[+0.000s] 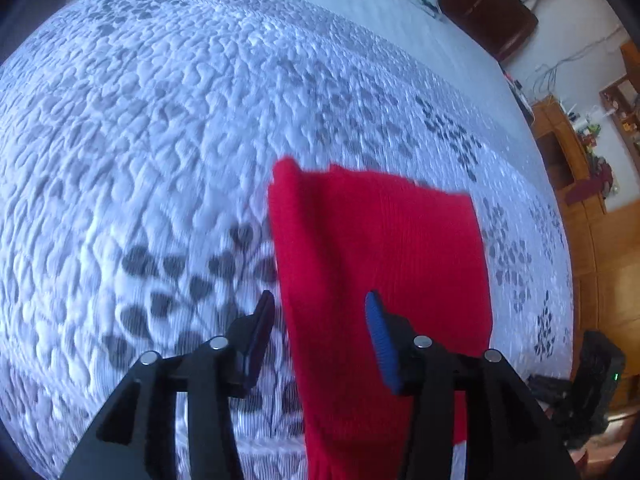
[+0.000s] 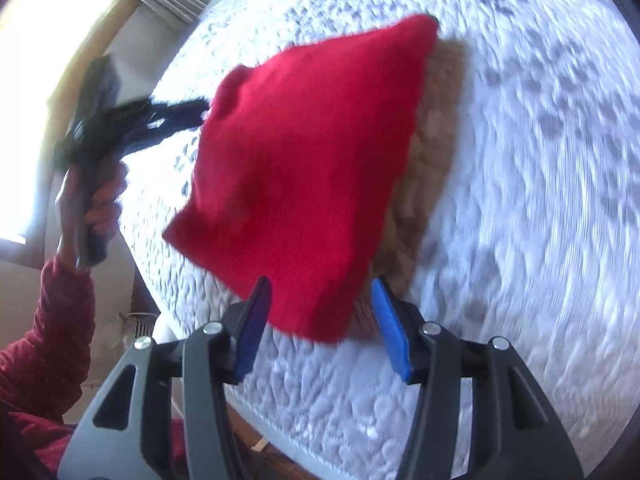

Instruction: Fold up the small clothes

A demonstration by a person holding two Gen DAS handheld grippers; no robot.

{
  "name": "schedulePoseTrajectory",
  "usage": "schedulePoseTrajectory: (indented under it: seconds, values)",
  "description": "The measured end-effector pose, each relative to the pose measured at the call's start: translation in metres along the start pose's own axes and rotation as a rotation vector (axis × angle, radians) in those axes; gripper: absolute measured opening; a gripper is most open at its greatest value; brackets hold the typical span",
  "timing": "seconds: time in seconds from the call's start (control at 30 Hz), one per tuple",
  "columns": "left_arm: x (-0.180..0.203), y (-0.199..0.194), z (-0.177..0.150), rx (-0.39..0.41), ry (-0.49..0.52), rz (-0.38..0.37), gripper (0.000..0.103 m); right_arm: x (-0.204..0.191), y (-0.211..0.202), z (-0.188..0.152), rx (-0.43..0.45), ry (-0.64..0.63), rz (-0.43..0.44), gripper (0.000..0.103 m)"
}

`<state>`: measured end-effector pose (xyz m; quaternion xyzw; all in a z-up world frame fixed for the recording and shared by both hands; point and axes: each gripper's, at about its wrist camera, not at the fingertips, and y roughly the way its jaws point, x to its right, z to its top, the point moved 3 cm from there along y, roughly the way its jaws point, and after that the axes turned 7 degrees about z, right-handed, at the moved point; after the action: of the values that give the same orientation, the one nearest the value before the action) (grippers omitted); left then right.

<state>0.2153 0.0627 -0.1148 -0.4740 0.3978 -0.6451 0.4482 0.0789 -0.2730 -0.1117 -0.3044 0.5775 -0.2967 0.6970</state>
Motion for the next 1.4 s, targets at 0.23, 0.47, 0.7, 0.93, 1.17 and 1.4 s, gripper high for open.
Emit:
schedulePoseTrajectory:
  seconds: [0.23,0.47,0.7,0.93,1.17,1.4]
  values:
    - [0.011,-0.007,-0.081,-0.121,0.024,0.006,0.048,0.017,0.008,-0.017,-0.017,0.132,0.062,0.055]
    - [0.007,-0.003,-0.104,-0.118,-0.037,-0.049,0.013,0.017,0.031,-0.013,-0.04,0.162,0.099,0.038]
    - [-0.004,-0.004,-0.124,-0.084,-0.038,-0.006,0.011,0.017,0.032,-0.018,-0.033,0.162,0.098,0.022]
    - [-0.006,-0.01,-0.116,-0.081,-0.046,-0.032,0.024,0.016,0.028,-0.018,-0.036,0.174,0.134,0.04]
    - [0.005,-0.013,-0.121,-0.091,-0.054,-0.049,0.051,0.023,0.025,-0.012,-0.03,0.195,0.157,0.047]
    - [0.019,0.013,-0.117,-0.143,-0.024,0.025,0.024,0.014,0.043,-0.009,-0.071,0.172,0.109,0.017]
